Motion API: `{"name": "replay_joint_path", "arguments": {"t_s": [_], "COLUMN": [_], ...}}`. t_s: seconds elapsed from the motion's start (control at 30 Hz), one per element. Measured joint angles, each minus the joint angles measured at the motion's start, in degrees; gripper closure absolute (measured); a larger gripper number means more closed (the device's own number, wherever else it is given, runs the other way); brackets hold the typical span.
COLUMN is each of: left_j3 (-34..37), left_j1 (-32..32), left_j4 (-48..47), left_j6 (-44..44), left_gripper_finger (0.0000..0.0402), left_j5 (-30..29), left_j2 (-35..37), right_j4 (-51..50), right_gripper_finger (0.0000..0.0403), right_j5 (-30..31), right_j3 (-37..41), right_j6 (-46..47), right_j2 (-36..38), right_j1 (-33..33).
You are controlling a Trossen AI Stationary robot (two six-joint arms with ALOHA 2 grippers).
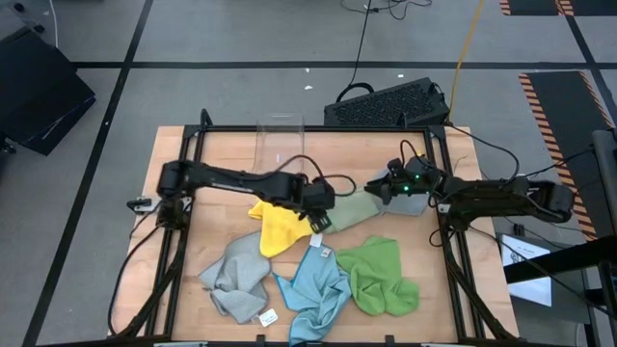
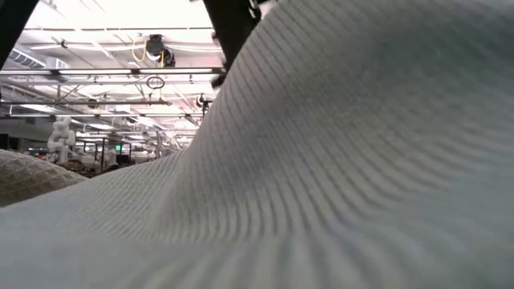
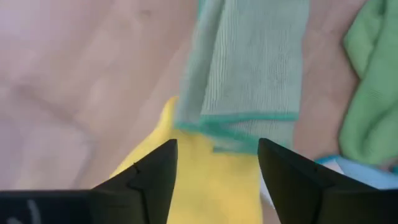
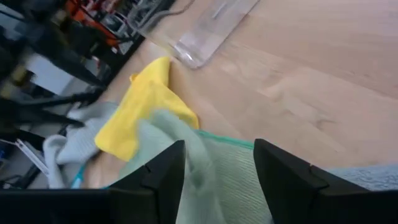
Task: Fold microfiber towels
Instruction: Put the light green microfiber cloth into the transparent bin
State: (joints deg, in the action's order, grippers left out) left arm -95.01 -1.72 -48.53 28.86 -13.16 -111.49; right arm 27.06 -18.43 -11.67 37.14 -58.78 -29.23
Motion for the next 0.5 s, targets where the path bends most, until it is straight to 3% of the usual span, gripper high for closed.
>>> {"name": "replay_joint_path", "arguments": {"t_s": [0.2, 0.37, 0.5], "left_j3": [-1.11, -1.08, -1.09], "left_j1": [0.09, 0.05, -0.90], "left_j4": [-0.56, 3.74, 12.65], "left_j6": [3.37, 3.72, 3.08], "left_gripper_finger": [0.0221, 0.0261, 0.0267], "left_j5": [-4.65, -4.94, -4.70], "left_j2": [7.42, 7.45, 6.04], "right_j4": [-16.63, -32.22, -44.03], "right_gripper_finger": [0.0228, 0.0233, 0.0234], "right_j5": [0.16, 0.26, -0.35], "right_j3": [-4.91, -11.78, -17.04], "right_j6": [-0.92, -2.54, -0.07], "right_j2": [5.36, 8.12, 9.02], "right_j1": [-0.75, -0.41, 0.38]}}
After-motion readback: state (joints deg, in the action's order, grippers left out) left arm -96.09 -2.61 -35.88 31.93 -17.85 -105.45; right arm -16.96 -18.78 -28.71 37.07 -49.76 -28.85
